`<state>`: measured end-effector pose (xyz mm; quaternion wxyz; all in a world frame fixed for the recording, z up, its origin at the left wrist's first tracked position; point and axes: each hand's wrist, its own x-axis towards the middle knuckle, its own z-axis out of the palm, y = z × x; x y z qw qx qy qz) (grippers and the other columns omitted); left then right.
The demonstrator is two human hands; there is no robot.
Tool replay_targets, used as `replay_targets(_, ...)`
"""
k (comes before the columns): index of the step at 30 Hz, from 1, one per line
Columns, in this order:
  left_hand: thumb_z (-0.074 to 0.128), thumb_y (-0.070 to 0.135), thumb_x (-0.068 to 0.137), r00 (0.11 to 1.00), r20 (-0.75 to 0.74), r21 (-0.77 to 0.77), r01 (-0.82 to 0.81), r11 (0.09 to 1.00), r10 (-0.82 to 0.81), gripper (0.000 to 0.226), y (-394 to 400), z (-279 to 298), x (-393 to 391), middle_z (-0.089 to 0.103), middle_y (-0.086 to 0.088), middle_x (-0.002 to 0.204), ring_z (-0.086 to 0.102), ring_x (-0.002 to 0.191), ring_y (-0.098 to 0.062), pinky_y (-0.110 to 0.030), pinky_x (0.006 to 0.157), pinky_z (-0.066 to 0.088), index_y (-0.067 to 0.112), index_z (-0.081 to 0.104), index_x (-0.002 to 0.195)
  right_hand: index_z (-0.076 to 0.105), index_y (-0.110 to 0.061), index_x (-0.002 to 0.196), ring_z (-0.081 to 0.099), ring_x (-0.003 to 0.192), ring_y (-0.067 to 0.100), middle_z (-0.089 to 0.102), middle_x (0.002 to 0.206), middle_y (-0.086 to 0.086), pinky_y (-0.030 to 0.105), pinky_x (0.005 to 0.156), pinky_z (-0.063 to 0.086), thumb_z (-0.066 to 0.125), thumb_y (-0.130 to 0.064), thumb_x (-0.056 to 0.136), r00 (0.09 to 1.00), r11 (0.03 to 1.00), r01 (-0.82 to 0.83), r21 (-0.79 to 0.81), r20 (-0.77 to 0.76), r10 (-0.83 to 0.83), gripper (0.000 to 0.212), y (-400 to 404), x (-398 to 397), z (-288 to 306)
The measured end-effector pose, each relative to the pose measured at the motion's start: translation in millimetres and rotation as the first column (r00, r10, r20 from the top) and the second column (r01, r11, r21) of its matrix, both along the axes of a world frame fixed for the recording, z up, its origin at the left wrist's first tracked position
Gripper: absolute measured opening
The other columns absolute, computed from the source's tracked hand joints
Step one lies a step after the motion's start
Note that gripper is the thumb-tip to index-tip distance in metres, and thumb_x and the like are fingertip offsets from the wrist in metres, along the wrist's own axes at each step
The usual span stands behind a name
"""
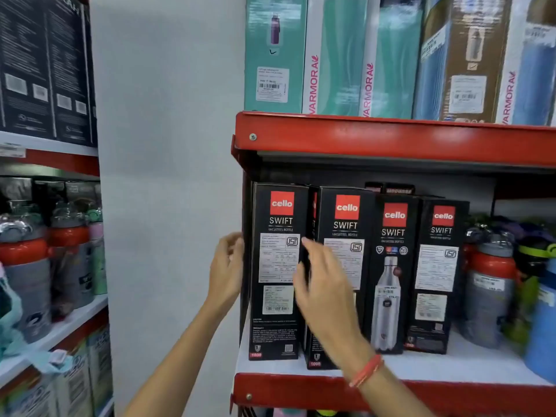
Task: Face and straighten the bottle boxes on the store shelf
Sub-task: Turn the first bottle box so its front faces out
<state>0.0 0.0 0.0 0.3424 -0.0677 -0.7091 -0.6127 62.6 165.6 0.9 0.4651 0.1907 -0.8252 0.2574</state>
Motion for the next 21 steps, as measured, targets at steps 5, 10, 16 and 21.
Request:
replay_targets(5,0.024,0.050,0.097,0.911,0.289,0.016,0.302,0.953,-0.293,0.038,5,-13,-10,0.066,0.012,0.110,0.064,0.093,0.007,-0.022,0.084,0.049,0.034,0.055,0.112,-0.007,-0.009,0.151,0.035,0.137,0.021,0.010,0.159,0.010,0.028,0.106,0.041,0.046,-0.046,0.092,0.928,0.990,0.139,-0.029,0.352,-0.120,0.087,-47,-4,-38)
replay_targets(10,0.025,0.056,0.094,0.870,0.311,0.037,0.391,0.920,-0.383,0.050,3,-13,-4,0.067,0.016,0.112,0.064,0.088,0.014,-0.008,0.063,0.048,0.032,0.054,0.126,0.017,0.000,0.148,0.048,0.121,0.047,0.027,0.147,0.033,0.050,0.090,0.054,0.070,-0.057,0.070,0.894,0.962,0.271,-0.040,0.380,-0.236,0.110,-73,-18,-42)
replay_targets(16,0.035,0.052,0.094,0.896,0.260,0.034,0.363,0.931,-0.359,0.044,-8,-2,26,0.065,0.016,0.110,0.065,0.087,0.011,-0.012,0.057,0.052,0.028,0.049,0.127,-0.005,-0.014,0.151,0.025,0.141,0.037,0.007,0.156,0.022,0.045,0.108,0.041,0.056,-0.058,0.081,0.938,0.980,0.186,-0.074,0.311,-0.154,0.103,-62,9,-27)
replay_targets(21,0.049,0.052,0.085,0.915,0.216,0.009,0.347,0.938,-0.341,0.045,-14,1,64,0.062,0.005,0.123,0.064,0.107,-0.008,-0.028,0.077,0.056,0.033,0.049,0.125,-0.025,-0.028,0.145,0.015,0.145,0.023,-0.006,0.156,0.004,0.035,0.115,0.027,0.053,-0.061,0.083,0.942,0.994,0.013,-0.111,0.335,0.026,0.105,-40,36,-3)
